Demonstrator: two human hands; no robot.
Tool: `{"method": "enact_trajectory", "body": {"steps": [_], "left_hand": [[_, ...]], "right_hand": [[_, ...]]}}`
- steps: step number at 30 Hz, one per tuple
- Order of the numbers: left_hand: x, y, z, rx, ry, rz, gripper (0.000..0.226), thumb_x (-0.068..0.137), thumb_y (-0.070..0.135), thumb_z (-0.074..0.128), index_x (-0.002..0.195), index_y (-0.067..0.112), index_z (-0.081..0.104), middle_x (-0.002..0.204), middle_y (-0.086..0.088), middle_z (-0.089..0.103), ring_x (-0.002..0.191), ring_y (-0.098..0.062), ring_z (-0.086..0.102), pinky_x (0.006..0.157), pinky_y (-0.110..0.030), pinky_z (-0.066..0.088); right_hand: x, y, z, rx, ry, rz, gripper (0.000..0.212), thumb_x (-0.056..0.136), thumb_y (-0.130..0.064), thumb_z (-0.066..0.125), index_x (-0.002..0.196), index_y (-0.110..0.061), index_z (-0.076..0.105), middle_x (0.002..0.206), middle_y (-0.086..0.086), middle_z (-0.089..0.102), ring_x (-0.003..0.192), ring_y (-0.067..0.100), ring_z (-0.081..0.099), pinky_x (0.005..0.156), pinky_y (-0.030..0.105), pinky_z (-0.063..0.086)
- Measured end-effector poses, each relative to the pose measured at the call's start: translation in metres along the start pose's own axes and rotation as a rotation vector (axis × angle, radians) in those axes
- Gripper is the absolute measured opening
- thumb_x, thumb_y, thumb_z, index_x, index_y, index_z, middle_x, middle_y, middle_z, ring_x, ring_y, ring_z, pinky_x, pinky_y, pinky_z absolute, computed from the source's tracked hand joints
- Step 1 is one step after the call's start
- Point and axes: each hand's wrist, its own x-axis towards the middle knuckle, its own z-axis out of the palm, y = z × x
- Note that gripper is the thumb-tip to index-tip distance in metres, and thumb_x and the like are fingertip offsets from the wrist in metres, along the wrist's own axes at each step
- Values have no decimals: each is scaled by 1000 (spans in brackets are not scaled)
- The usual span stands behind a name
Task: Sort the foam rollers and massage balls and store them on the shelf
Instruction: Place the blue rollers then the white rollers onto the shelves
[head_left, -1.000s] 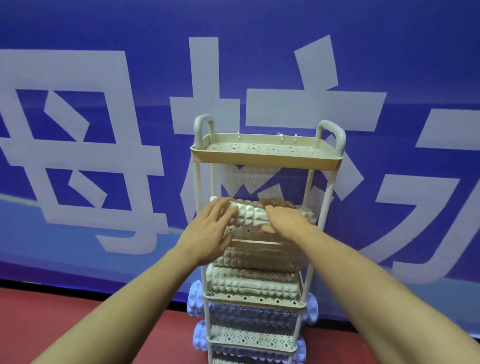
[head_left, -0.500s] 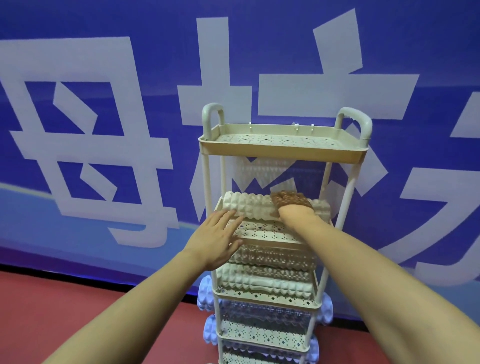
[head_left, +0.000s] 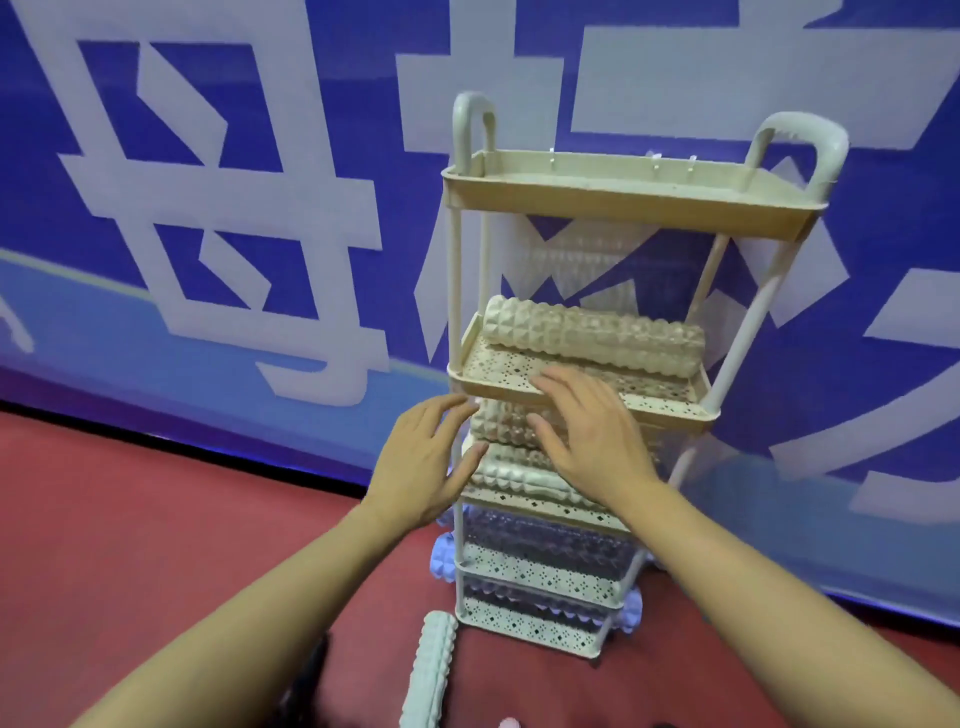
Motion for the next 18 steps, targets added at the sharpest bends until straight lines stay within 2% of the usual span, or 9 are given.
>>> {"method": "enact_trajectory", "body": {"steps": [3, 5, 8, 12, 15, 18], "left_hand": [[-64, -4, 19, -46, -50, -123, 47, 98, 45, 54, 135, 15, 57, 136, -3, 55, 120, -23, 53, 100, -38, 44], [-109, -5, 38, -65, -154, -214, 47, 96, 45, 55, 133, 16, 57, 135, -2, 55, 117, -24, 55, 96, -39, 46], [-165, -4, 71, -63, -391, -376, 58, 96, 56, 45, 139, 18, 51, 139, -4, 50, 121, -26, 52, 96, -40, 46], [-223, -16, 120, -112, -693, -701, 66, 95, 61, 45, 146, 18, 42, 142, -7, 44, 128, -31, 47, 103, -46, 43], [-256, -31, 154, -187, -812, -960, 70, 94, 59, 49, 148, 15, 39, 143, -13, 44, 129, -36, 48, 108, -46, 40], [-293, -47, 186, -230, -897, -1153, 75, 93, 58, 54, 151, 13, 35, 145, -16, 43, 130, -36, 49, 108, -45, 41]], "right_hand": [[-58, -24, 33, 21, -19, -60, 45, 100, -41, 54, 136, -15, 59, 139, 4, 57, 130, 25, 51, 112, 42, 37], [-98, -36, 63, 8, -124, -45, 48, 98, -42, 56, 136, -14, 60, 139, 7, 57, 129, 29, 52, 112, 43, 38], [-146, -53, 107, 9, -344, -15, 53, 96, -48, 51, 138, -16, 58, 140, 7, 57, 131, 29, 52, 114, 42, 34], [-182, -73, 152, 4, -542, 40, 57, 92, -52, 43, 136, -19, 59, 134, 4, 60, 126, 26, 55, 111, 42, 40], [-198, -80, 188, -7, -675, 79, 57, 91, -53, 45, 136, -21, 57, 134, 2, 60, 124, 24, 54, 109, 39, 39], [-220, -84, 224, 10, -780, 130, 59, 92, -52, 52, 142, -21, 52, 141, 4, 56, 130, 24, 51, 114, 39, 35]]}}
